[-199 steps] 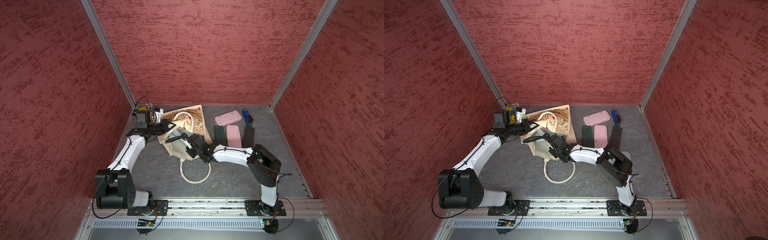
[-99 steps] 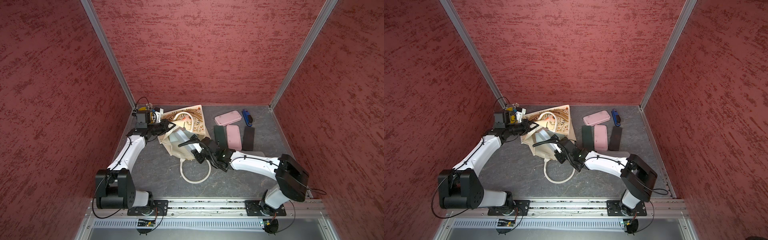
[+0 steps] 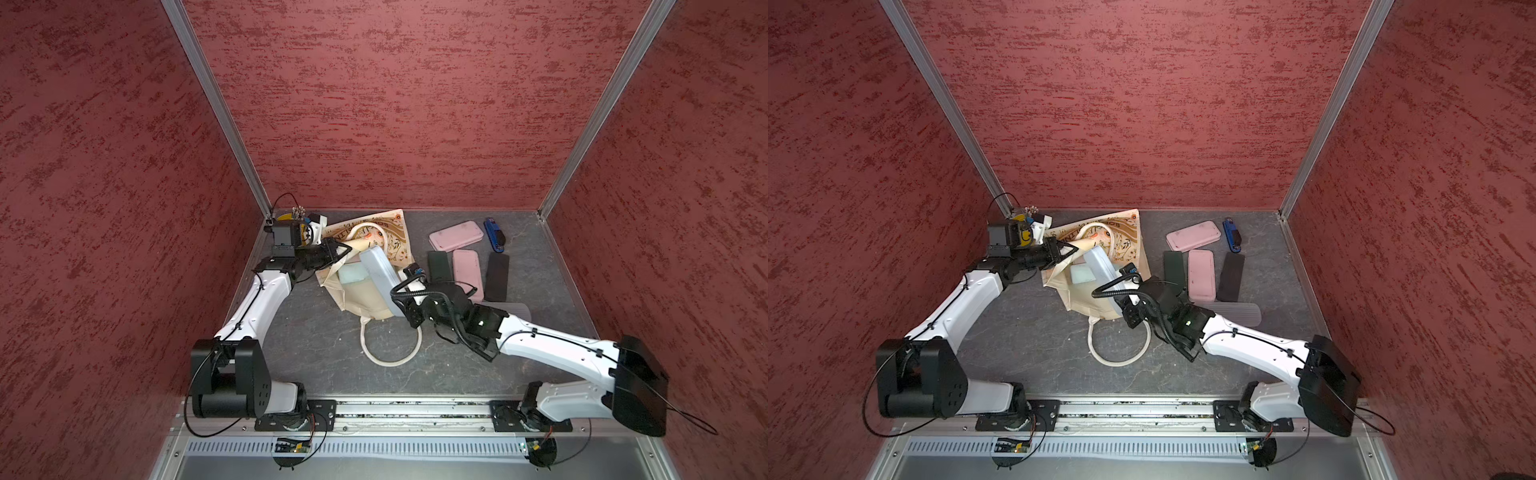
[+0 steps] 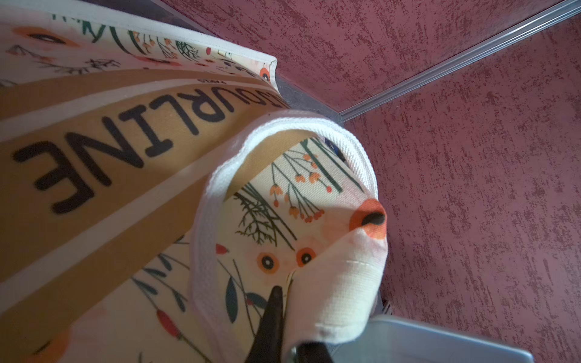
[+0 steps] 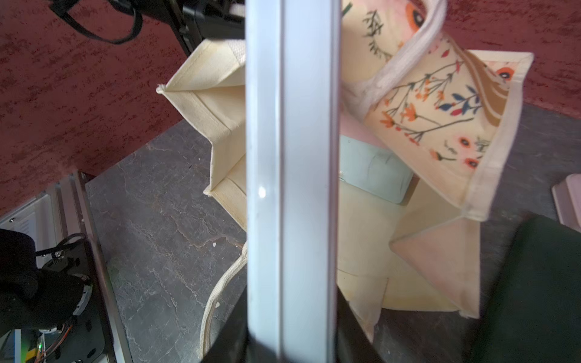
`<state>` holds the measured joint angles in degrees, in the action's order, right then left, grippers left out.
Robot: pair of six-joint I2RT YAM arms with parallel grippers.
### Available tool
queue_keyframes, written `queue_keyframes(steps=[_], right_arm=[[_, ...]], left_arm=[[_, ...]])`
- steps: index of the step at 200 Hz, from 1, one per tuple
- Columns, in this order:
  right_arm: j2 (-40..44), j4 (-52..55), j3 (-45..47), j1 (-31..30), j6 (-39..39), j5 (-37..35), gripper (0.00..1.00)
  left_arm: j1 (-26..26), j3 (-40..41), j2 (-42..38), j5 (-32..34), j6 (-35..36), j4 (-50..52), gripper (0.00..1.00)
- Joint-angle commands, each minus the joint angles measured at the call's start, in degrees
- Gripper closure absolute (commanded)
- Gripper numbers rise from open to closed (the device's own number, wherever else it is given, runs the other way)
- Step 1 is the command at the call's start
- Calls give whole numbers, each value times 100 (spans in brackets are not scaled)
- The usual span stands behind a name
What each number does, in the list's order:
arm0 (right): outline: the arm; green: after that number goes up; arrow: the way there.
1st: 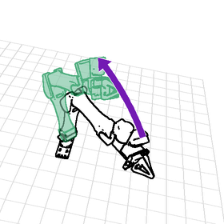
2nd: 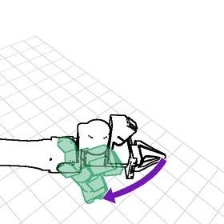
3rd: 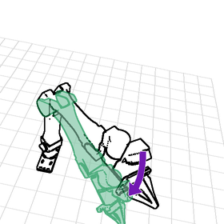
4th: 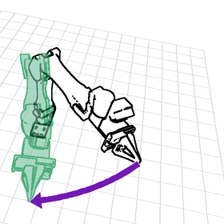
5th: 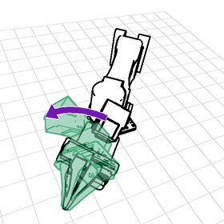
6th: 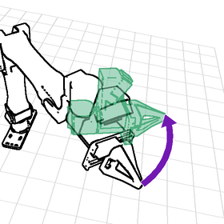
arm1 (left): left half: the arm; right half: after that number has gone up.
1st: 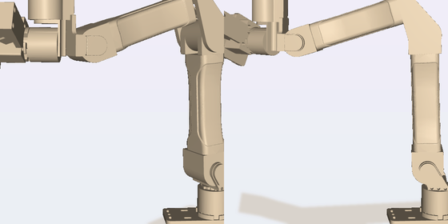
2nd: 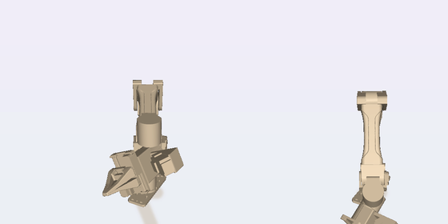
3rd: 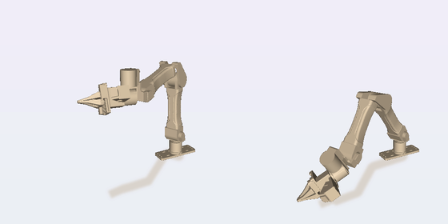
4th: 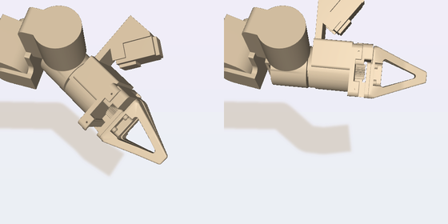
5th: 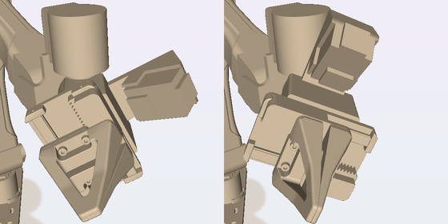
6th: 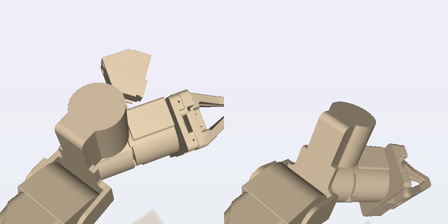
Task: Take out the pencil case from the canvas bag
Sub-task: Pick up the pencil case from the canvas bag.
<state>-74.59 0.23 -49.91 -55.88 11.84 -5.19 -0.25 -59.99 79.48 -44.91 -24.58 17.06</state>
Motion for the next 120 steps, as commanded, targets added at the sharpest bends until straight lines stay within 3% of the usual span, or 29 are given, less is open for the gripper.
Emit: queue_keyframes(steps=[1,64,120], right_arm=[[361,-287,90,-2,297,-613,100],[923,-426,303,89,541,-1458,100],[445,-155,-301,689,702,-1538,100]], left_arm=[[43,-8,-108,-9,59,58,98],[43,-4,-168,-12,67,43,98],[34,-1,-84,-72,47,7,98]])
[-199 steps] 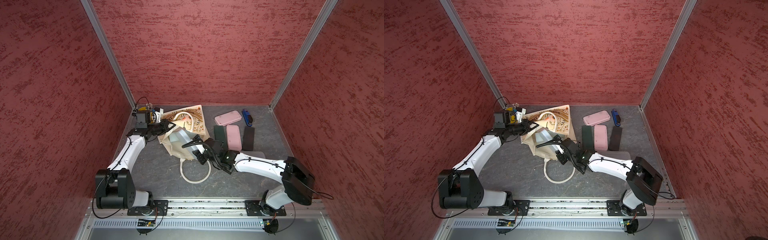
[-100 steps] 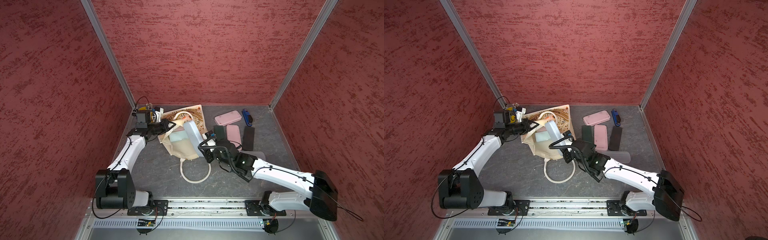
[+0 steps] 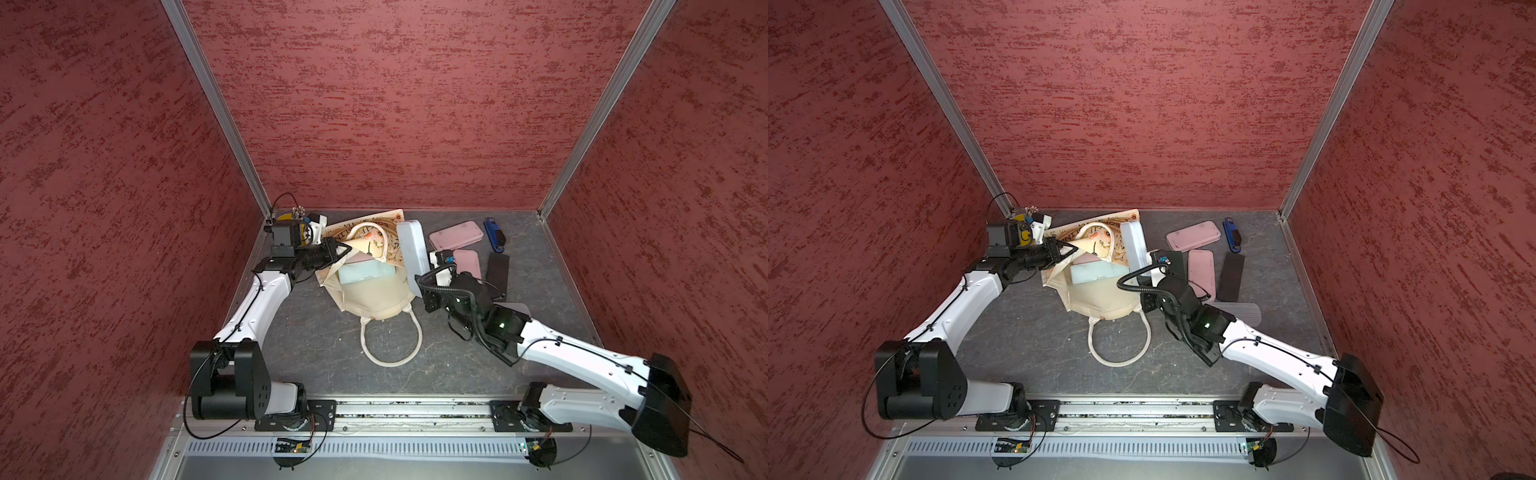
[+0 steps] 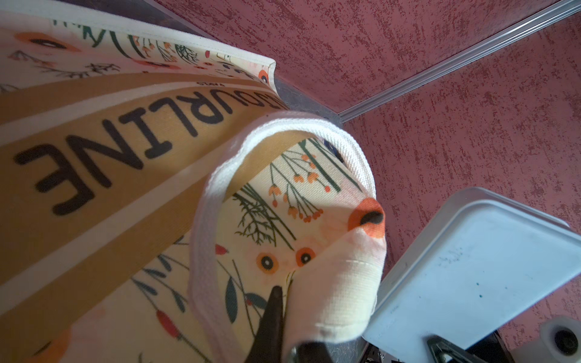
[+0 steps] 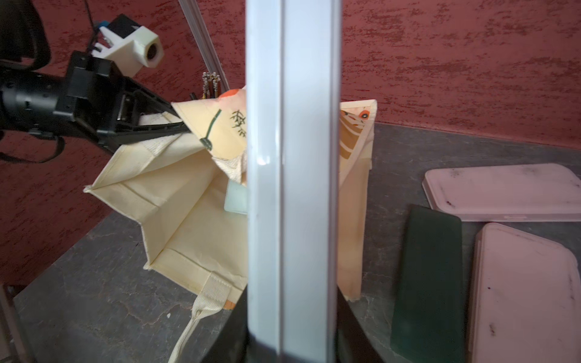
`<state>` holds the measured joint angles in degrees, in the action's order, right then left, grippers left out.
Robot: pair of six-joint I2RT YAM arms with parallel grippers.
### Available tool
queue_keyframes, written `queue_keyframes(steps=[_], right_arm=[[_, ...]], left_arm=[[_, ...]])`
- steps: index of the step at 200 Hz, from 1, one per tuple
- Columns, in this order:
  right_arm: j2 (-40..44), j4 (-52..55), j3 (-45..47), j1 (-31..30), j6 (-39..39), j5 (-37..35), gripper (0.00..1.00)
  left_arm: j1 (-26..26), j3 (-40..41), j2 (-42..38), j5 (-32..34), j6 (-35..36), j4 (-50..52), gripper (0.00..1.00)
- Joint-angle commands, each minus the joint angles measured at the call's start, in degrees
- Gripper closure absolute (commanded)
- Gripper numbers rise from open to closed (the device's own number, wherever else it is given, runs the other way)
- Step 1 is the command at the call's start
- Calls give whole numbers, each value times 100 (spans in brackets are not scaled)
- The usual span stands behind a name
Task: Take out the pencil case from the canvas bag
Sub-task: Pick up the pencil case from the canvas bag, then place the pencil case at the center of the board.
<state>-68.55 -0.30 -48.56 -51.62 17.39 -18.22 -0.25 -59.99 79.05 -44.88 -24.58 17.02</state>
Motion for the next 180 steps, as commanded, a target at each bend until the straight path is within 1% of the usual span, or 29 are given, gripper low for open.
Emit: queue_keyframes(steps=[1,40,88,94,99,124,150,180], right_arm=[[-171,-102,-445,278,149,-235,100],[-489,-261,-731,987,257,243,100],[-1401,36,-1435,1855,413,1099,100],[-1441,30,-1494,1962,432,1192,100],[-1675,17,-1542,2042,452,1276,100],[-2181,-64,-1801,2482,598,1835,100],[-2748,-66,-2213,2673,599,2187,100],[-3359,-12,-2720,2752,603,2480,100]], left_arm=[[34,-2,-39,-78,48,7,98],[25,0,-47,-125,94,-20,98],[25,-31,-30,-380,49,-139,98],[53,-25,-58,-388,70,-158,98],[87,-22,-77,-380,94,-155,98],[358,-110,-73,-225,242,-7,98],[550,-490,115,-197,258,351,98],[484,-841,99,-15,363,734,98]])
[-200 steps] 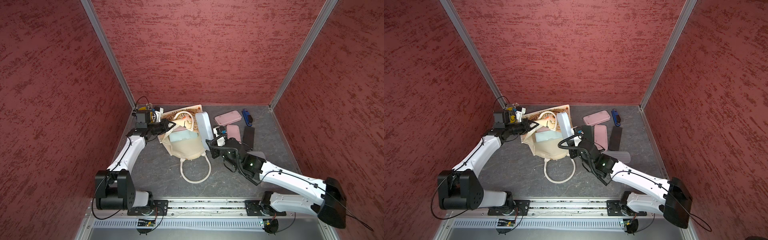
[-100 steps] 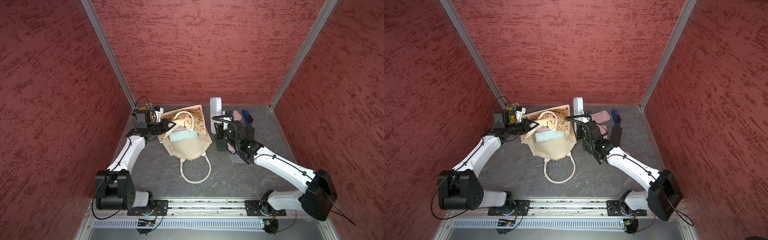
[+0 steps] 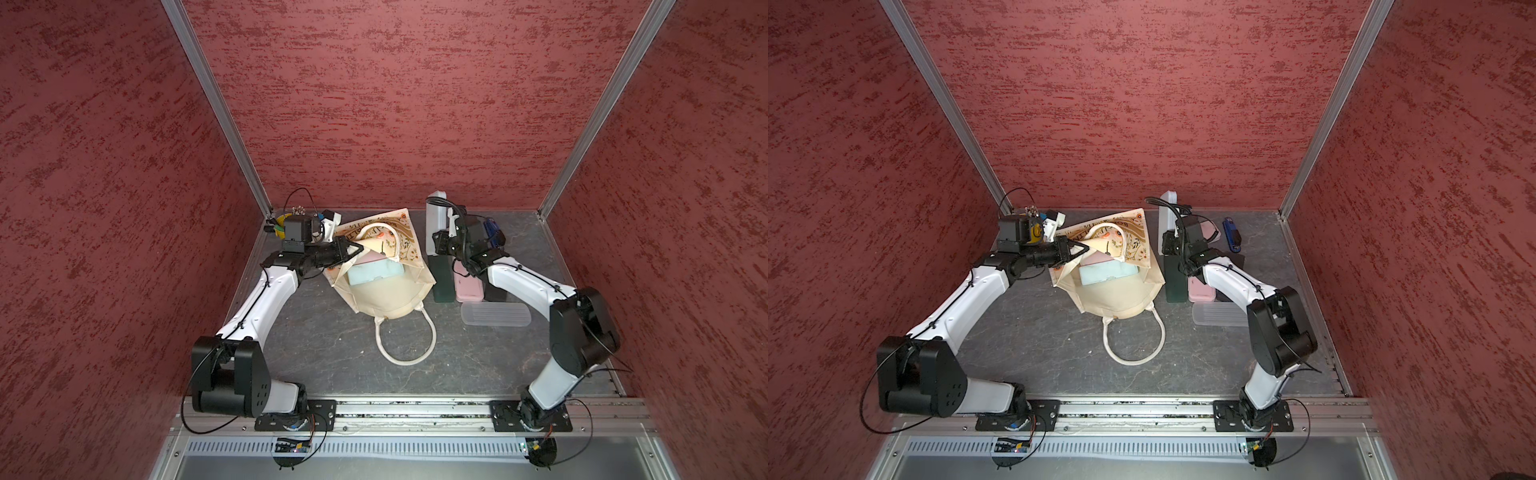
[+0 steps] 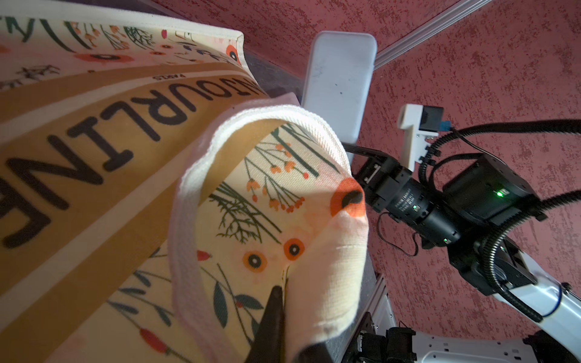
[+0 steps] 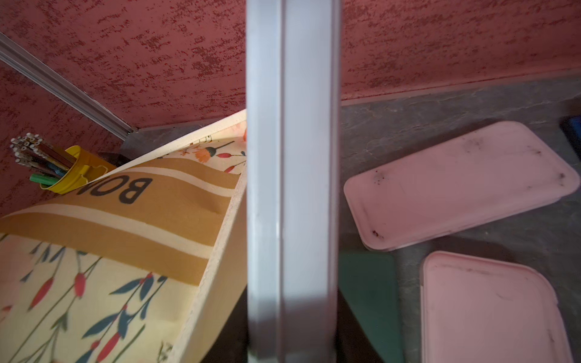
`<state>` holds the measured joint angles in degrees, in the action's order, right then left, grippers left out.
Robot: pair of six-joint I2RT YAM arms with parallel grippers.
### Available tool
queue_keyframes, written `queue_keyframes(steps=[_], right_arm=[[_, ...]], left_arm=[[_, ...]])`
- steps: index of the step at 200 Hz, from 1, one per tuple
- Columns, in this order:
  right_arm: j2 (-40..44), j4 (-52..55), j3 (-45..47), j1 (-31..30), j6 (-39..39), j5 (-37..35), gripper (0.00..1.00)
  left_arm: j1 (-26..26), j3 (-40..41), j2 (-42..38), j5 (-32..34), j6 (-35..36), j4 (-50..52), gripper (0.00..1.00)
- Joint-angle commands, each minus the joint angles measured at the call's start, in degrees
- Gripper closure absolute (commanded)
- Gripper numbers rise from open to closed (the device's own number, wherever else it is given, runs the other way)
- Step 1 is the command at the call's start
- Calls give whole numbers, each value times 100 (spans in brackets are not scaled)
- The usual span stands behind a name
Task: Take out the pencil case from the canvas bag
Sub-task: Place the pencil case at the center of the board.
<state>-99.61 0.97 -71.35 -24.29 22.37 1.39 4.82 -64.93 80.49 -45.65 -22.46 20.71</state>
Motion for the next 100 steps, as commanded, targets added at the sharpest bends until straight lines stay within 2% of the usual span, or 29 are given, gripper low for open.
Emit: queue_keyframes(steps=[1,45,100], right_arm=[[-270,-140,-450,21,107,528,100],[-912,-5,-980,100,150,850,100],[-1392,245,-1342,127,162,960,100]], left_arm=[[-24,-351,-52,68,152,373,98],[-217,-348,-269,241,376,639,98],[-693,170,-441,70,558,570,98]])
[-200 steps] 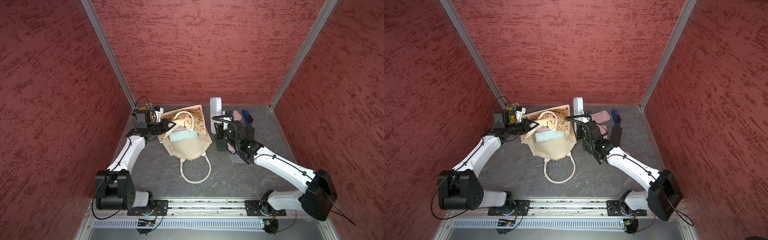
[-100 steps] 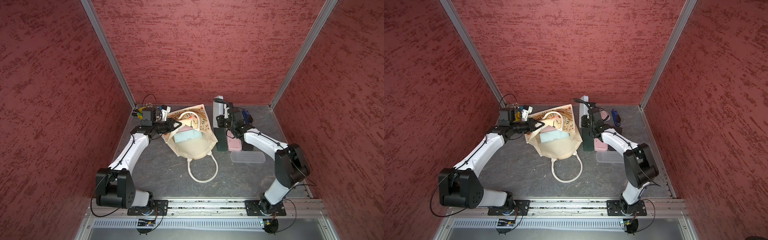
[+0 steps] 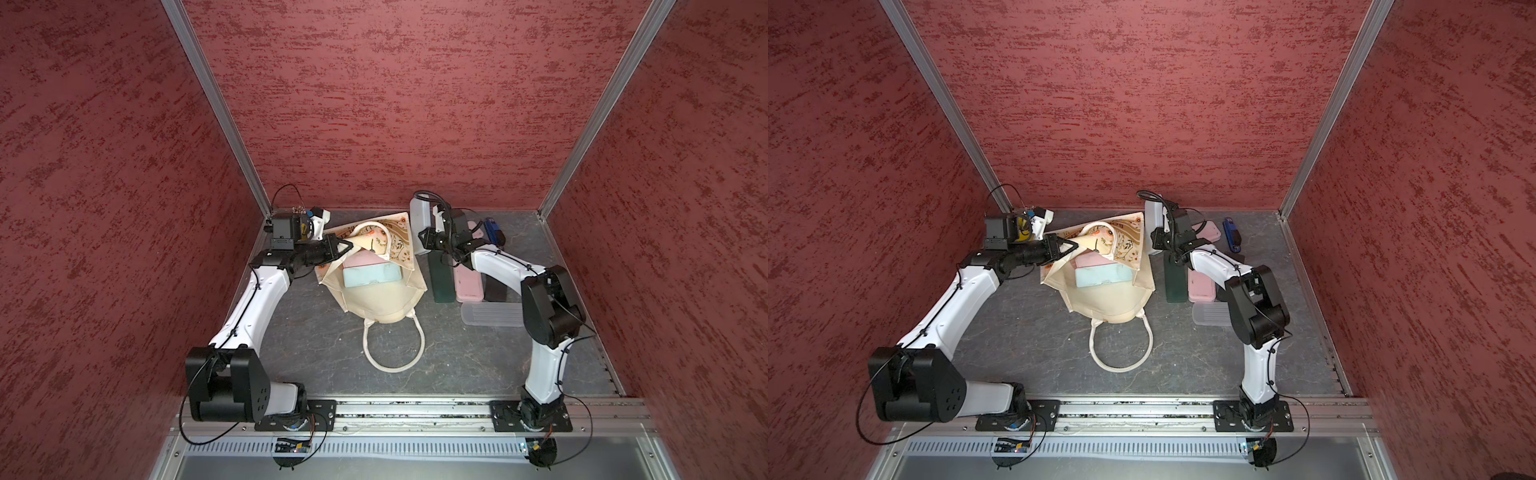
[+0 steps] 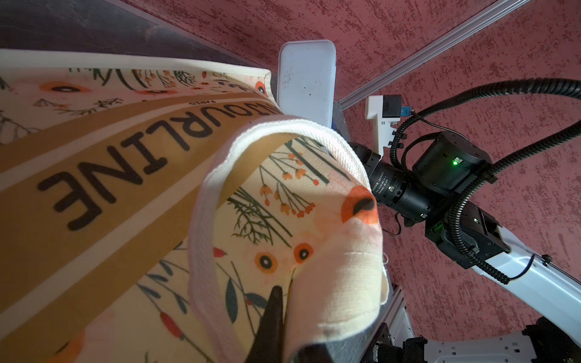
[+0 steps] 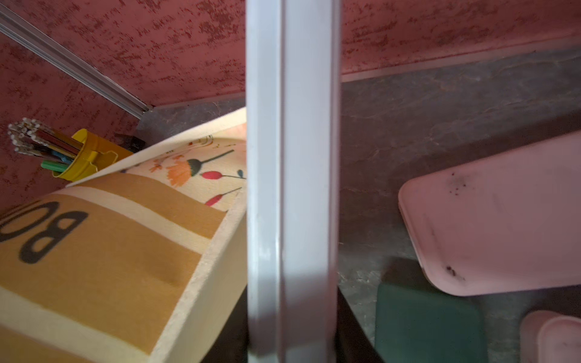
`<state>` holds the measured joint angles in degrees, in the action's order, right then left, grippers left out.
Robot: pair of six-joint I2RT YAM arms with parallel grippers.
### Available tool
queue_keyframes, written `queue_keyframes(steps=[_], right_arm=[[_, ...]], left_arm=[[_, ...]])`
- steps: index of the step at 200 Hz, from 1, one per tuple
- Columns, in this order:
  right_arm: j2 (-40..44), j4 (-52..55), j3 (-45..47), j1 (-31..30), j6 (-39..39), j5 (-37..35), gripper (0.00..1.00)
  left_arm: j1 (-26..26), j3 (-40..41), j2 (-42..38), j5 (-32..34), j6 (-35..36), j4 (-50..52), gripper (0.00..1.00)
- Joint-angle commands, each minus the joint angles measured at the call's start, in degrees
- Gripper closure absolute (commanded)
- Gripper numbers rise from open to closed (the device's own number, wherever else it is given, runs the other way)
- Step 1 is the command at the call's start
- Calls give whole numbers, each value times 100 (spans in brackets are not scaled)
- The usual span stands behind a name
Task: Take out the pencil case from the canvas bag
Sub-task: Place the pencil case at the center of the board.
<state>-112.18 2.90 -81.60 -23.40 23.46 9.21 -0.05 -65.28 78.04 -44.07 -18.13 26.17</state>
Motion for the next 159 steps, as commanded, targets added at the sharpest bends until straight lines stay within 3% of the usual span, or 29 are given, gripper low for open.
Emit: queue_keyframes(steps=[1,73,117,159], right_arm=[[-145,62,-328,37,53,177,100],[-865,650,-1301,72,130,463,100],[-1288,956,-1952,127,223,595,100],[-1324,949,-2016,132,306,681,99]], left_arm=[[-215,215,-199,-86,125,17,98],[-797,456,-143,-675,-502,-670,98],[-829,533,-210,-751,-563,-792,97],[-816,621,-160,-944,-740,-1024,97]])
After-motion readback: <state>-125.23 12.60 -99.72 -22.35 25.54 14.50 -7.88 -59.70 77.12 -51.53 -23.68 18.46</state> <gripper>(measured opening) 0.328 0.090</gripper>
